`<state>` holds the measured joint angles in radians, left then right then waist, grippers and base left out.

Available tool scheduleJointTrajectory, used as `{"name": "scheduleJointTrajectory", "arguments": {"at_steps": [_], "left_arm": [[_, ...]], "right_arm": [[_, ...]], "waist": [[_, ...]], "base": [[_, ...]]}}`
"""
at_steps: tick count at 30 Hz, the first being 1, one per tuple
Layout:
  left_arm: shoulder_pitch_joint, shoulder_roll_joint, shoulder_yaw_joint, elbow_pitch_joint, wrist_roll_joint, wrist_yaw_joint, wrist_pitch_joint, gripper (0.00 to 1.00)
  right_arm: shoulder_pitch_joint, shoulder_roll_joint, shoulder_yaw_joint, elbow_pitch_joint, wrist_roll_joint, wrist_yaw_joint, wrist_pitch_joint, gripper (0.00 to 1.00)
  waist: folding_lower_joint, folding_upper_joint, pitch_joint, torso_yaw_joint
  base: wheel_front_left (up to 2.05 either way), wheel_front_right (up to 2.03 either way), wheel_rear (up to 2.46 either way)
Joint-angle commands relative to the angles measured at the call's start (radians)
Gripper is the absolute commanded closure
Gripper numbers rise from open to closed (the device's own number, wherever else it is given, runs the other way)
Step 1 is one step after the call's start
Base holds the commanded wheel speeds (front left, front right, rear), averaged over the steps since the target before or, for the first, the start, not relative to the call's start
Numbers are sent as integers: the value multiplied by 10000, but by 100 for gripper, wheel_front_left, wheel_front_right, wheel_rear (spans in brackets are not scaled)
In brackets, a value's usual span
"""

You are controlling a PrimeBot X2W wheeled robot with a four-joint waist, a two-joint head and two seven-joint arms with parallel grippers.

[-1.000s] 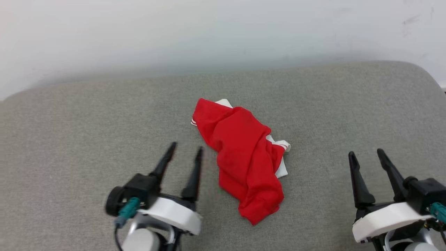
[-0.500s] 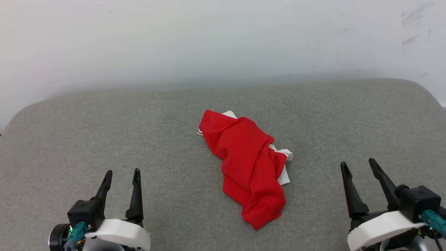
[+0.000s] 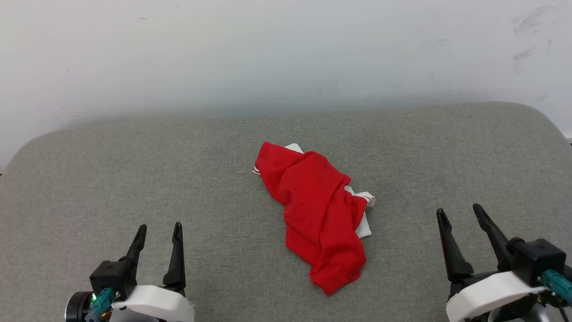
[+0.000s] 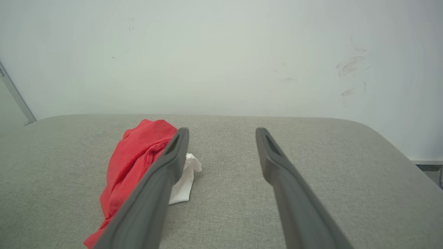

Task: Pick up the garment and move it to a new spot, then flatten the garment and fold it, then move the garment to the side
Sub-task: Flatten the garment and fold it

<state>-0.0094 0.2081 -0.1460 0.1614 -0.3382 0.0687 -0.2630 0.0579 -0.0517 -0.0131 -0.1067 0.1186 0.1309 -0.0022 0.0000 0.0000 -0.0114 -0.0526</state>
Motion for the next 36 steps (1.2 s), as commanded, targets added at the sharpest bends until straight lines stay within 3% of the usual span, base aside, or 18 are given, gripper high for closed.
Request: {"name": "scheduleJointTrajectory", "arguments": {"at_steps": [1, 4, 13, 23, 34, 35, 36], "left_arm": [[-161, 30, -10, -1, 70, -39, -23, 0], [-398, -80, -214, -26, -62, -165, 319, 0], [-2362, -611, -1434, 105, -499, -870, 3153, 0], [-4828, -890, -1844, 1524, -1404, -1182, 6563, 0], [-5769, -786, -2261, 3113, -1433, -1221, 8021, 0], [-5791, -808, -2271, 3237, -1484, -1239, 8058, 50], [-5856, -813, -2284, 3323, -1469, -1256, 8017, 84]], "right_arm": [[15, 18, -8, -58, -38, -3, 8, 0], [-3, 8, -52, -66, -38, -3, 39, 0], [-323, -72, -21, -122, 35, -3, 84, 0], [-990, -98, 141, 85, 228, -3, -223, 0], [-1340, -22, 92, 605, 413, -3, -631, 0], [-1386, -21, 81, 636, 426, -5, -655, 0], [-1414, -15, 79, 658, 426, -3, -691, 0]], "waist": [[0, 0, 24, 2], [0, 0, 79, 42], [0, 0, 676, 14], [0, 0, 1909, -889], [0, 0, 2536, -1480], [0, 0, 2561, -1493], [0, 0, 2585, -1501]], "base": [[0, 0, 0], [0, 0, 0], [0, 0, 0], [0, 0, 0], [0, 0, 0], [0, 0, 0], [0, 0, 0]]}}
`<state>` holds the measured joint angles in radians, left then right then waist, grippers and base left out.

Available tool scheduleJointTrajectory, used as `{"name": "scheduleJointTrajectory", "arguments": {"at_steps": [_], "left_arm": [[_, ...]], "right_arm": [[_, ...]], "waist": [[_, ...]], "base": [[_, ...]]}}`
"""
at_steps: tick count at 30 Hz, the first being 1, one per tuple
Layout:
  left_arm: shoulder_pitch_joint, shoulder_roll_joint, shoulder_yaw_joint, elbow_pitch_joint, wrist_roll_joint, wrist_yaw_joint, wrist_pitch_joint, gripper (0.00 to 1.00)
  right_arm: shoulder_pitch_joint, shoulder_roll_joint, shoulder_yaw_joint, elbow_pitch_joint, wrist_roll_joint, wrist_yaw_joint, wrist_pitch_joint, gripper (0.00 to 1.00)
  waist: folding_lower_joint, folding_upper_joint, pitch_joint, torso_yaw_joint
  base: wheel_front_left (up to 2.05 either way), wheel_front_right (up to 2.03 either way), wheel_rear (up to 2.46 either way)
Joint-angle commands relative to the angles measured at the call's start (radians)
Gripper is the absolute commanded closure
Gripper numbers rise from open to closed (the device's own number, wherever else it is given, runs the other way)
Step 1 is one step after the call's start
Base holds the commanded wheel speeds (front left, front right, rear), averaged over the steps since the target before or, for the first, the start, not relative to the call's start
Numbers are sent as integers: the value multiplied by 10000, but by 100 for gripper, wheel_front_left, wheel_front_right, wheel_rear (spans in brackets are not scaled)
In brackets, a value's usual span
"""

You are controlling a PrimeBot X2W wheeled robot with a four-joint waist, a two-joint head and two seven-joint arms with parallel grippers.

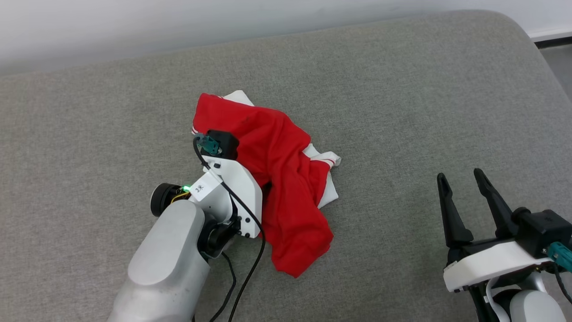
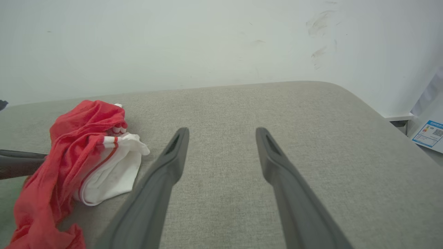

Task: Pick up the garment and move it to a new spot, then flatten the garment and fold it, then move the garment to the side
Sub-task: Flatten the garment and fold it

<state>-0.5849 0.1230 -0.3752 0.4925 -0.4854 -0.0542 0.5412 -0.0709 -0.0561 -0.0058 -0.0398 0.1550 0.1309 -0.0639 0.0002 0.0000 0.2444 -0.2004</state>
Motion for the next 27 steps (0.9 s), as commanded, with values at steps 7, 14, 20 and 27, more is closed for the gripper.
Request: {"name": "scheduleJointTrajectory", "arguments": {"at_steps": [7, 14, 20, 27], "left_arm": [[-419, 224, -31, -145, 401, 16, -1057, 100], [638, 569, 380, -1672, 403, 440, -2141, 100], [3033, 878, 778, -3402, 117, 1233, -2160, 100], [5970, 983, 1067, -4417, -472, 2032, -1680, 100]], "right_arm": [[-146, 50, -149, 160, 29, -3, -162, 0], [90, 56, -329, 245, -14, -3, -63, 0], [347, 61, -459, 117, -99, -3, 69, 0], [582, 59, -451, 5, -139, -3, 243, 0]], "waist": [[-2, 0, -5, 176], [-2, 0, -474, 645], [-2, 0, -866, 1144], [-2, 0, -1248, 1468]], "base": [[0, 0, 0], [0, 0, 0], [0, 0, 0], [0, 0, 0]]}}
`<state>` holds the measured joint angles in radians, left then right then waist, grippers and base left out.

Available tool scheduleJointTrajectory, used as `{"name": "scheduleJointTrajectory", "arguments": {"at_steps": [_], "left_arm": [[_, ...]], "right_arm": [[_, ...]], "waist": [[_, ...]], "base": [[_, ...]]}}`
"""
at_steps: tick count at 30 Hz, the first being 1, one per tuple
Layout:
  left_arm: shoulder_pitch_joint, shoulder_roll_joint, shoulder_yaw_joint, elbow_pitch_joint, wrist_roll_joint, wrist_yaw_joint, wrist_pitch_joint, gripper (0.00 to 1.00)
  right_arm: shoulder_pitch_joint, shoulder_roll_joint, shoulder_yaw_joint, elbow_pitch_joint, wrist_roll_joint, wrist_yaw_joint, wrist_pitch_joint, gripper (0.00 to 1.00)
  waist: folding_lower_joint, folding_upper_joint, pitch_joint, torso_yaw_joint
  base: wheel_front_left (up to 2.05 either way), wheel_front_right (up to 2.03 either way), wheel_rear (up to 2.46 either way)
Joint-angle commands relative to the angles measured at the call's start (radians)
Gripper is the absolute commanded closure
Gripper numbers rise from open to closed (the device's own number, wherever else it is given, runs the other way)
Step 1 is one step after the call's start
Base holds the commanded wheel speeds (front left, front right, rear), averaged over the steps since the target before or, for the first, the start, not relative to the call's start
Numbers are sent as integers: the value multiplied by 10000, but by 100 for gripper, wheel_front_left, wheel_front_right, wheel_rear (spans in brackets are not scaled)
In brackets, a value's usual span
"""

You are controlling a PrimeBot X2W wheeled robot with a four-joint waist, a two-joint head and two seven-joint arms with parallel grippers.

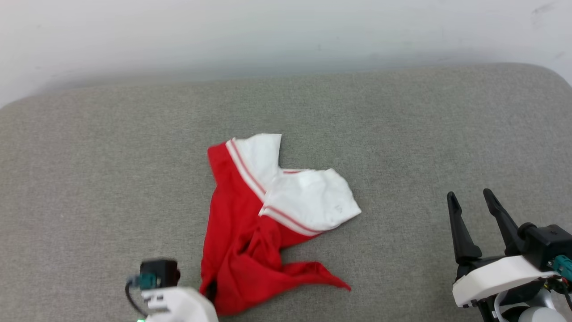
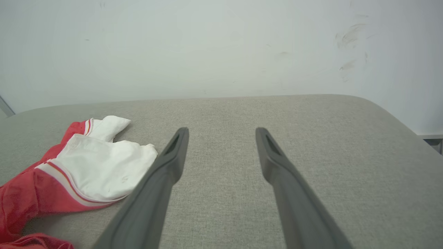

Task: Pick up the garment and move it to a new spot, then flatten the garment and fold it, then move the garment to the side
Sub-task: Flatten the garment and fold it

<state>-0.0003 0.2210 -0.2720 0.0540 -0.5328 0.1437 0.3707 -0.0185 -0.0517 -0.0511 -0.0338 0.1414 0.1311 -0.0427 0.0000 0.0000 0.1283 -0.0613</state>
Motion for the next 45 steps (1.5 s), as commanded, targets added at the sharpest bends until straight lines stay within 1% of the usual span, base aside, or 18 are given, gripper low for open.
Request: {"name": "scheduleJointTrajectory", "arguments": {"at_steps": [1, 3, 6, 11, 13, 16, 20, 28, 31, 34, 39, 42, 45], "left_arm": [[490, -17, 47, -42, -114, 131, 96, 100], [1118, -158, 6, -31, -336, 226, 194, 100], [1850, -341, -204, 193, -542, 249, 358, 100], [2272, -634, -536, 486, -747, 85, 372, 99], [2126, -663, -583, 467, -619, 8, 89, 0], [1738, -632, -535, 340, -358, -66, -529, 0], [1343, -500, -360, 90, 162, -91, -1642, 0], [468, -282, 85, -299, 1167, -332, -4813, 0], [181, -170, 171, -200, 1503, -438, -5701, 0], [-27, -132, 255, -200, 1737, -441, -6091, 0], [-179, -117, 338, -101, 1908, -390, -6234, 0], [-254, -136, 382, -28, 1961, -397, -6297, 0], [-313, -190, 437, 41, 1950, -379, -6309, 0]], "right_arm": [[92, 16, -6, -71, -16, -5, 49, 0], [189, 16, -23, -106, -41, -5, 105, 0], [317, 16, -29, -163, -84, -5, 189, 0], [531, 17, 29, -290, -114, -5, 393, 0], [636, 17, 45, -346, -133, -5, 474, 0], [708, 17, 70, -448, -163, -5, 590, 0], [858, 17, 79, -564, -162, -5, 723, 0], [958, 18, 58, -815, -220, -5, 902, 0], [943, 18, 86, -892, -228, -5, 934, 0], [934, 18, 71, -947, -253, -5, 976, 0], [933, 18, 40, -937, -277, -5, 1042, 0], [916, 18, -95, -781, -155, -5, 1162, 0], [772, -73, -217, -396, 83, -5, 1525, 0]], "waist": [[0, 0, -140, 107], [0, 0, -259, 163], [0, 0, -452, 229], [0, 0, -765, 240], [0, 0, -890, 223], [0, 0, -1052, 183], [0, 0, -1208, 117], [0, 0, -1281, 31], [0, 0, -1287, 3], [0, 0, -1303, 3], [0, 0, -1317, 66], [0, 0, -1301, 218], [0, 0, -1251, 439]], "base": [[0, 0, 0], [0, 0, 0], [0, 0, 0], [0, 0, 0], [0, 0, 0], [0, 0, 0], [0, 0, 0], [0, 0, 0], [0, 0, 0], [0, 0, 0], [0, 0, 0], [0, 0, 0], [0, 0, 0]]}}
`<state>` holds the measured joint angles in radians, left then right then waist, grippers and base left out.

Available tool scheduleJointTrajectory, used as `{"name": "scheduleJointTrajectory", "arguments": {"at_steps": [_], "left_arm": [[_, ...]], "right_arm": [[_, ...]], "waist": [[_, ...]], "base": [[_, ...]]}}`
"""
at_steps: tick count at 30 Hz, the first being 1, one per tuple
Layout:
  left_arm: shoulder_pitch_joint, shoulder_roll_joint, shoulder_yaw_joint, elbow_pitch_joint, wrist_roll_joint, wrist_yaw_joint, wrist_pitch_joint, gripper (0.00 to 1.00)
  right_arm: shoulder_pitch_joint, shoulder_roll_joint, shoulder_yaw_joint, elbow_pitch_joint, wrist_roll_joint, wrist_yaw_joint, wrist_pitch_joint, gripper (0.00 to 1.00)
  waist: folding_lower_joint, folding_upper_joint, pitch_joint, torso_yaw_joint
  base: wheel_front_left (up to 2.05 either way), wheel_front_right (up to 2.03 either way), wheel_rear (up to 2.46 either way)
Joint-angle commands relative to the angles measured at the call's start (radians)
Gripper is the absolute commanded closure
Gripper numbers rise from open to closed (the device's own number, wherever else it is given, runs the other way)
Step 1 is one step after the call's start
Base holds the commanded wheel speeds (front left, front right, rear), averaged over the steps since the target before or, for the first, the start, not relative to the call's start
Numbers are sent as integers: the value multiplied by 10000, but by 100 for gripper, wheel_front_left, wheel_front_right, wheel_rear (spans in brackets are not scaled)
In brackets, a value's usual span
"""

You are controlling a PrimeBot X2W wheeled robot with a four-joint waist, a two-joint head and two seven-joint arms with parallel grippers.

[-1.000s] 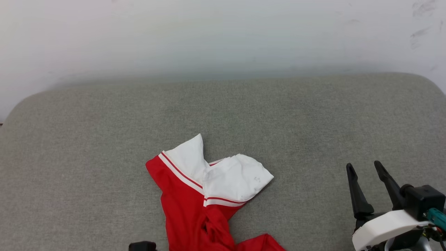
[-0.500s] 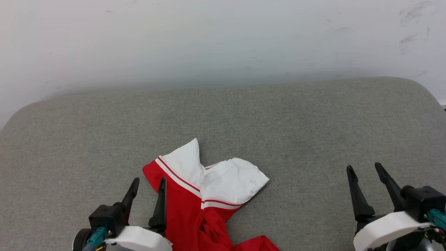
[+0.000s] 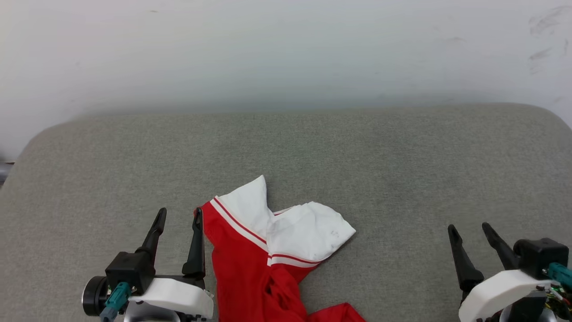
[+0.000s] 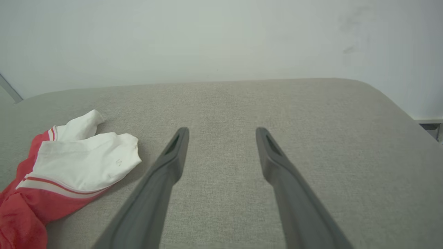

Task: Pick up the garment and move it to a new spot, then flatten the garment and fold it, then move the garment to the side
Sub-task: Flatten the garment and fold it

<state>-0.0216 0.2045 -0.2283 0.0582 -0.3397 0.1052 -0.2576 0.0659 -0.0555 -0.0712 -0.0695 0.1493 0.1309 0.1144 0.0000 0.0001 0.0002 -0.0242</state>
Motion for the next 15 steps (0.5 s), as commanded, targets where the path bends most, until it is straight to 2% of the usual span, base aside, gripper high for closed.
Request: {"name": "scheduleJointTrajectory", "arguments": {"at_steps": [1, 7, 15], "left_arm": [[-126, -36, 28, 17, 29, 0, -31, 0], [-532, -218, 26, 71, 145, -118, -81, 0], [-1067, -776, 47, -2, 392, -392, -83, 0]], "right_arm": [[-197, -132, -31, 151, 148, -3, 139, 0], [-1354, -977, 298, 1474, 1207, -3, 1567, 0], [-3909, -2437, 2617, 3118, 2812, -3, 4028, 0]], "waist": [[0, -1, 81, 151], [0, -1, 616, 864], [0, -1, 1497, 1738]], "base": [[0, 0, 0], [0, 0, 0], [0, 0, 0]]}}
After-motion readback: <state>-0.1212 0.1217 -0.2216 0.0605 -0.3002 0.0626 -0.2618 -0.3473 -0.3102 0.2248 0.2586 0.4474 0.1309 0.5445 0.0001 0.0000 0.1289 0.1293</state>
